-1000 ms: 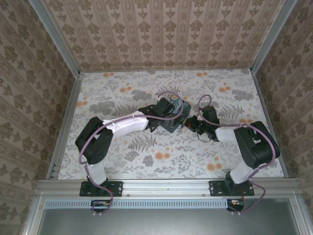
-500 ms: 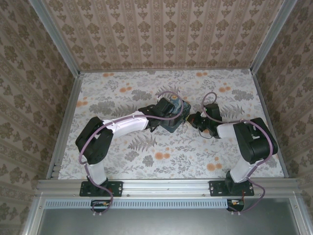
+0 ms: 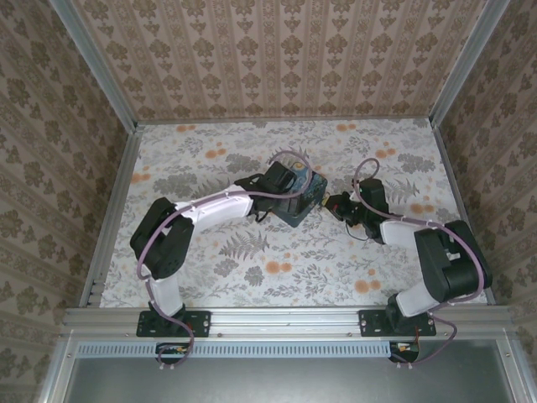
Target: Unlock the padlock with the key
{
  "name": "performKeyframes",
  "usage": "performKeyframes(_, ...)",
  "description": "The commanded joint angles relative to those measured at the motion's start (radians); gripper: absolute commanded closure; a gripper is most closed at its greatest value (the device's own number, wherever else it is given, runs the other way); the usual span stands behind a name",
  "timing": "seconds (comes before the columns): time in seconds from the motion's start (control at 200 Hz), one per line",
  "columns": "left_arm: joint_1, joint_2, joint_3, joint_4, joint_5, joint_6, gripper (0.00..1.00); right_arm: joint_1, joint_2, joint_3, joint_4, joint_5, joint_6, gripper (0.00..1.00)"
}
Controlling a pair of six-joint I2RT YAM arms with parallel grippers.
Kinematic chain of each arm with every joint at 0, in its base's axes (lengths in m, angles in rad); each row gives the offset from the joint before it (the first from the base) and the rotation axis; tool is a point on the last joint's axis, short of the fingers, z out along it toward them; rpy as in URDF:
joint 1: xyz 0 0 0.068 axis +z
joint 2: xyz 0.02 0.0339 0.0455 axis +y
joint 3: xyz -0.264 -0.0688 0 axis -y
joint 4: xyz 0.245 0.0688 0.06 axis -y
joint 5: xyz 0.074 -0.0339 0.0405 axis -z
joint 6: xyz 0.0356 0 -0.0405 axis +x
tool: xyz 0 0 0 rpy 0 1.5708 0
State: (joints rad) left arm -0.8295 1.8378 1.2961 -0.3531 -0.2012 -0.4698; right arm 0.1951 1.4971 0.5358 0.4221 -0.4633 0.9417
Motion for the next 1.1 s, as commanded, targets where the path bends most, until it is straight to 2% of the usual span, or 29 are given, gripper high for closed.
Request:
performKeyframes(0.0, 0.04, 0.041, 0.015, -0.135, 0.018, 0.053, 0.0, 0.006, -0.073, -0.049, -0.053, -0.043, -0.024, 1.0)
performKeyframes(0.23, 0.058, -0.028, 0.062, -0.141, 0.066, 0.085, 0.0, 0.102, -0.246, -0.129, -0.141, -0.024, -0.042, 1.0)
performKeyframes(0.475, 0.066, -0.166, 0.059, -0.129, 0.125, 0.059, 0.0, 0.336, -0.318, -0.177, -0.161, 0.082, -0.009, 1.0)
performKeyframes(0.625, 0.078, -0.284, 0.012, -0.126, 0.122, 0.03, 0.0, 0.476, -0.276, -0.173, -0.105, 0.142, 0.031, 1.0)
performKeyframes(0.865, 0.096, -0.44, -0.109, -0.132, 0.09, -0.005, 0.0, 0.648, -0.128, -0.104, -0.004, 0.183, 0.071, 1.0)
performKeyframes(0.98, 0.098, -0.489, -0.176, -0.128, 0.068, -0.023, 0.0, 0.693, -0.027, -0.069, 0.057, 0.175, 0.087, 1.0)
performKeyframes(1.095, 0.105, -0.519, -0.227, -0.126, 0.066, -0.038, 0.0, 0.696, 0.024, -0.063, 0.088, 0.181, 0.091, 1.0)
